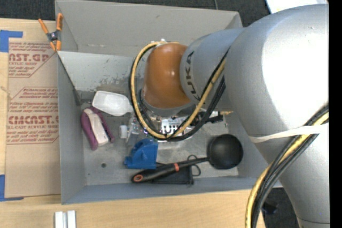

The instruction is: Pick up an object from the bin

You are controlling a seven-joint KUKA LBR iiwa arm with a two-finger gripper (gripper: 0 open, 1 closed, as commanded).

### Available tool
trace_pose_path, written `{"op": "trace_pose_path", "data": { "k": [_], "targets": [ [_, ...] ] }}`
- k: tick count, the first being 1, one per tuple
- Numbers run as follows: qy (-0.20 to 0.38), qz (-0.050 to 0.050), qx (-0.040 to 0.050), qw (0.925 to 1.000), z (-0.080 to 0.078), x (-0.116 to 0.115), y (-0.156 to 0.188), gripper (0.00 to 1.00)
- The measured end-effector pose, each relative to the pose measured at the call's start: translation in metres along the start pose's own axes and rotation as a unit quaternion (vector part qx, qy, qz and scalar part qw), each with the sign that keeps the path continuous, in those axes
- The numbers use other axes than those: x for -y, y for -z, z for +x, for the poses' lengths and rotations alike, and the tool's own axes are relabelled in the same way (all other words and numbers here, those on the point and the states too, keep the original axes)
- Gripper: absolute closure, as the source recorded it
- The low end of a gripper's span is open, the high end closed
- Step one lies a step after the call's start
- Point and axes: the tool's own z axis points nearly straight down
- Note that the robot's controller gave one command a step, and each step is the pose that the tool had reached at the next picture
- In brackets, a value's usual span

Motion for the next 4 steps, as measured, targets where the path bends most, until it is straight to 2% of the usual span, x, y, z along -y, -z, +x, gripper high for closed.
{"op": "trace_pose_path", "data": {
  "k": [1,2,3,4],
  "targets": [
    [-0.043,-0.001,-0.0001,0.9991,0.006,0.005,0.0,1.0],
    [-0.043,-0.001,-0.0001,0.9991,0.006,0.005,0.0,1.0],
    [-0.021,-0.001,0.0005,0.9998,0.002,0.016,0.003,1.0],
    [-0.005,-0.002,0.0011,1.0,-0.001,0.038,0.001,1.0]
  ]
}}
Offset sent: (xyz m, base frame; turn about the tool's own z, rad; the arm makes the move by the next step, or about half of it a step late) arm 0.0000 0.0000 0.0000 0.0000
